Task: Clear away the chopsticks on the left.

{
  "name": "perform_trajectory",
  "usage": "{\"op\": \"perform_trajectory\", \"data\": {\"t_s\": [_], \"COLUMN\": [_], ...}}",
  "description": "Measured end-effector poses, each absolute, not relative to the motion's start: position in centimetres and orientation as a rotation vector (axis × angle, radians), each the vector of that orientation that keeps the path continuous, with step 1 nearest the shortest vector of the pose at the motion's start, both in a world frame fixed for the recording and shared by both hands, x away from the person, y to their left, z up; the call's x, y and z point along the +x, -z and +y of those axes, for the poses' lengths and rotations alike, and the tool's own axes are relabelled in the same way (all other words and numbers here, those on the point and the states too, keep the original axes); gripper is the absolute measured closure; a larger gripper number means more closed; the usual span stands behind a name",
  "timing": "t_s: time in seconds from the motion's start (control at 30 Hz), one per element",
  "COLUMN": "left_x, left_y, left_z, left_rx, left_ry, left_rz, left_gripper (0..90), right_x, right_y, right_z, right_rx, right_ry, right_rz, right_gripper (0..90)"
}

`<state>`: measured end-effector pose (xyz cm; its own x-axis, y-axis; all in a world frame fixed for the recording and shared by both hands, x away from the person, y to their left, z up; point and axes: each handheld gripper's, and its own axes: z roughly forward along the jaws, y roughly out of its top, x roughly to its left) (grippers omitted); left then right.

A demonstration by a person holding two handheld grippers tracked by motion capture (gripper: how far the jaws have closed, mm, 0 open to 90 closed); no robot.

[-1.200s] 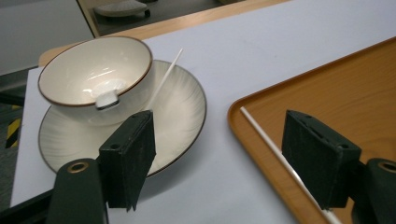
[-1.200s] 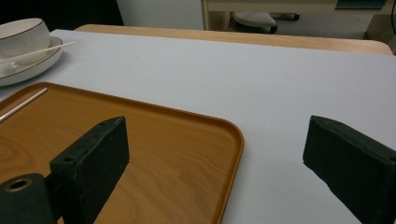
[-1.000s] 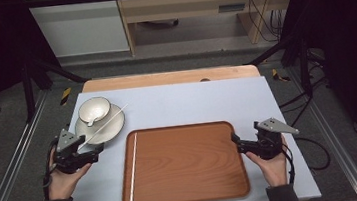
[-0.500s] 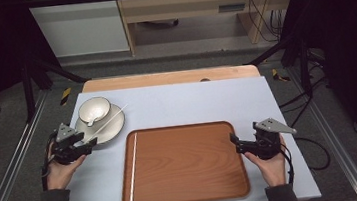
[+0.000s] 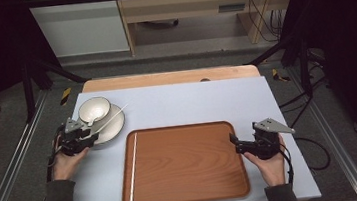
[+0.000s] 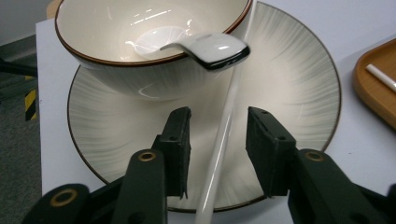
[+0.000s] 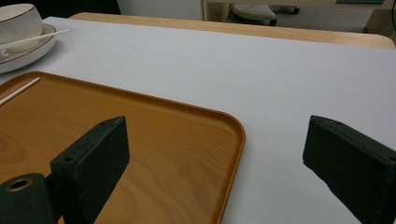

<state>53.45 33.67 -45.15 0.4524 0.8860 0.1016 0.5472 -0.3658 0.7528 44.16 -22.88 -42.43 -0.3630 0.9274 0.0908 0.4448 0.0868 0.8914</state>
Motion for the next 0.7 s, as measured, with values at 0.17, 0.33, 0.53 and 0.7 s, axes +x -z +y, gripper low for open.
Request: {"op": "perform_trajectory", "data": {"t_s": [0.17,0.33,0.53,0.7], "left_x": [54.3,54.8,54.8,54.7], "left_y": [45.1,45.5,45.5,45.5], "left_z": [33.8,33.7,33.7,33.5], "left_rx": [2.062,2.077,2.079,2.077], "left_ry": [-0.658,-0.631,-0.602,-0.574], "left_rz": [1.186,1.187,1.174,1.164], "left_gripper": [65.8,69.3,75.2,79.1], "right_x": [44.2,44.3,44.3,44.3], "right_y": [42.5,42.6,42.6,42.7], "right_z": [-22.7,-22.7,-22.7,-22.6], "right_rx": [1.342,1.342,1.343,1.342], "right_ry": [-1.223,-1.217,-1.22,-1.214], "right_rz": [1.87,1.87,1.872,1.878], "right_gripper": [7.3,7.3,7.4,7.4]}}
